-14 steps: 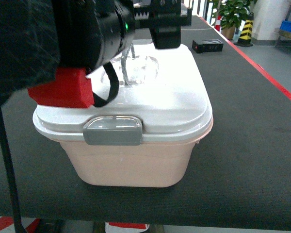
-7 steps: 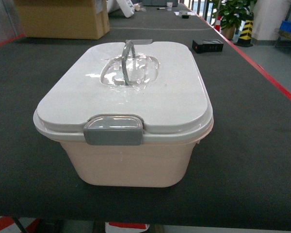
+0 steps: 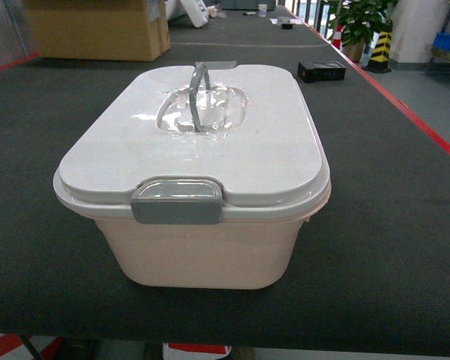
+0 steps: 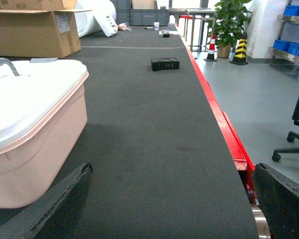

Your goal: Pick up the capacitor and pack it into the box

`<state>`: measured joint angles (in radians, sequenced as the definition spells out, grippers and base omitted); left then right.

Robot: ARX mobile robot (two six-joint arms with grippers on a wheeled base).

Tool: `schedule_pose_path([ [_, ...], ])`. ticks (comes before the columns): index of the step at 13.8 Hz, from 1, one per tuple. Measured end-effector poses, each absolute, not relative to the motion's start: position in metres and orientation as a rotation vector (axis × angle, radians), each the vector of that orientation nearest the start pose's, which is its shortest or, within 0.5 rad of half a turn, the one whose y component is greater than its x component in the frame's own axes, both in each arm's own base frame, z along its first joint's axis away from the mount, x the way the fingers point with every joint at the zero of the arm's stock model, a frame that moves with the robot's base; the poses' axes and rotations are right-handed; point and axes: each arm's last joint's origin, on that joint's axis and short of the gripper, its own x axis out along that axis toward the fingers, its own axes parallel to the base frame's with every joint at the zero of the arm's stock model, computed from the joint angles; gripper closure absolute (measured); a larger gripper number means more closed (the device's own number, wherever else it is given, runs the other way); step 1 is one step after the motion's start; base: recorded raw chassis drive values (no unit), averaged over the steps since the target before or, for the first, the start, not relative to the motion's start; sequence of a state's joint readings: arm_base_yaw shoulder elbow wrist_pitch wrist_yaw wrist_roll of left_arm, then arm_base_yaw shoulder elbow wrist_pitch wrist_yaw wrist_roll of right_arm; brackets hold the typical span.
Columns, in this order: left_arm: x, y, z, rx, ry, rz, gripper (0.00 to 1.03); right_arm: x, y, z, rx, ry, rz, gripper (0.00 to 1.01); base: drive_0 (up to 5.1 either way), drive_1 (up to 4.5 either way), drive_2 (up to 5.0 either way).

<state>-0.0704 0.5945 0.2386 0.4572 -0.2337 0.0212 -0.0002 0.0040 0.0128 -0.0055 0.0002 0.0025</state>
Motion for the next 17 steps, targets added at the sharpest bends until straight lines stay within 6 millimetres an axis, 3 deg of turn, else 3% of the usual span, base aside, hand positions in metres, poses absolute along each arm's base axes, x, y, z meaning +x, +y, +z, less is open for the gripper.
schedule_pose_path([
  [4,0.144,-0.003,0.234,-0.013,-0.119,0.155,0.05,0.097,0.000,0.167,0.002,-0.003,0.000,0.03,0.0,0.00,0.0],
  [5,0.143,-0.001,0.232,0.001,-0.045,0.089,0.13,0.097,0.000,0.167,0.003,-0.003,0.000,0.03,0.0,0.00,0.0],
  [9,0.129,0.000,0.204,0.004,0.004,-0.003,0.65,0.097,0.000,0.167,0.002,-0.003,0.000,0.03,0.0,0.00,0.0],
  [10,0.125,0.000,0.196,0.004,0.002,-0.002,0.88,0.097,0.000,0.167,0.002,-0.003,-0.001,0.03,0.0,0.00,0.0],
  [11,0.117,0.000,0.183,0.001,0.002,-0.002,1.01,0.097,0.000,0.167,0.002,-0.003,-0.001,0.03,0.0,0.00,0.0],
  [17,0.112,0.000,0.178,0.001,0.002,-0.002,1.01,0.097,0.000,0.167,0.002,-0.003,0.000,0.03,0.0,0.00,0.0],
])
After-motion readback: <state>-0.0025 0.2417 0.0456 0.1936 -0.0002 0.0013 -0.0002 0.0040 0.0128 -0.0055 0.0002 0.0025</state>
